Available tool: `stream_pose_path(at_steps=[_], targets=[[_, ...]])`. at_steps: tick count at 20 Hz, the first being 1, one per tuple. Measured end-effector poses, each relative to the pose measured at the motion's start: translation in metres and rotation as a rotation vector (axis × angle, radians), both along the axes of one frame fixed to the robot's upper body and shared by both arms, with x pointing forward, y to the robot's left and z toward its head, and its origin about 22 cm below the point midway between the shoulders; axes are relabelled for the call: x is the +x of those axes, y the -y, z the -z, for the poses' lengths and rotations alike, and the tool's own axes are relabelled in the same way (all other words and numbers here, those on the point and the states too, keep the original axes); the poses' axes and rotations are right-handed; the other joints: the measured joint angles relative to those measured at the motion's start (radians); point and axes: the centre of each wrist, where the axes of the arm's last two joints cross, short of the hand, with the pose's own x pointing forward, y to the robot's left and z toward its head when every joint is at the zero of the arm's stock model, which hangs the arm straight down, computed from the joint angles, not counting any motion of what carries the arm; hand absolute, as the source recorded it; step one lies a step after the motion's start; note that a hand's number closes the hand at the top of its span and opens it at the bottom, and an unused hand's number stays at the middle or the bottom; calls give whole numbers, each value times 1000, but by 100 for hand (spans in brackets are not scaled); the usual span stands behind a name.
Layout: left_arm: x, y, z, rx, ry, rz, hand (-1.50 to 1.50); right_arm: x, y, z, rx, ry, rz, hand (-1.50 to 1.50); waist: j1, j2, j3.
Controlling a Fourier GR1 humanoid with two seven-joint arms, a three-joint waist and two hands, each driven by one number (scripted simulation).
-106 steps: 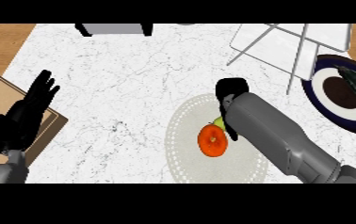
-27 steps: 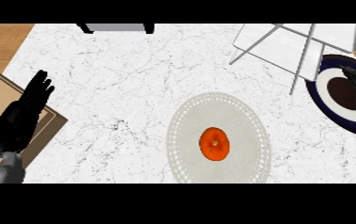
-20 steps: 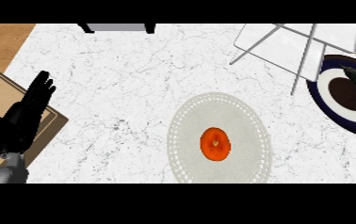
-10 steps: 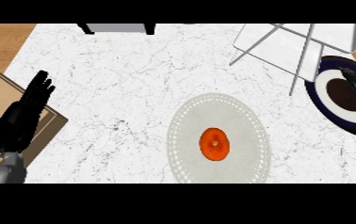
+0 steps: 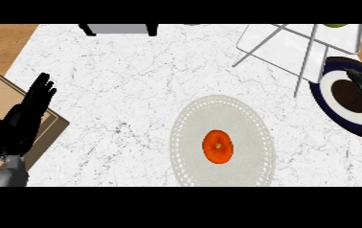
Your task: Pick the pear from the placemat and place it in the tiered shelf
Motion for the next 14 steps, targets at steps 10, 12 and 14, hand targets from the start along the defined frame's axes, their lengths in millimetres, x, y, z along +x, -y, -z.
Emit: stream_pose_path(at_steps=[10, 12, 14], targets=[[-2, -9, -1, 4, -7, -20, 0, -16, 16, -18, 261, 152, -64, -150, -13, 6, 4], [-5, -8, -2, 0, -11, -20, 0, -26, 19, -25, 288, 200, -70, -150, -18, 4, 3], [-7, -11, -1, 1, -13, -26, 0, -41, 29, -37, 309, 245, -74, -150, -25, 2, 3]])
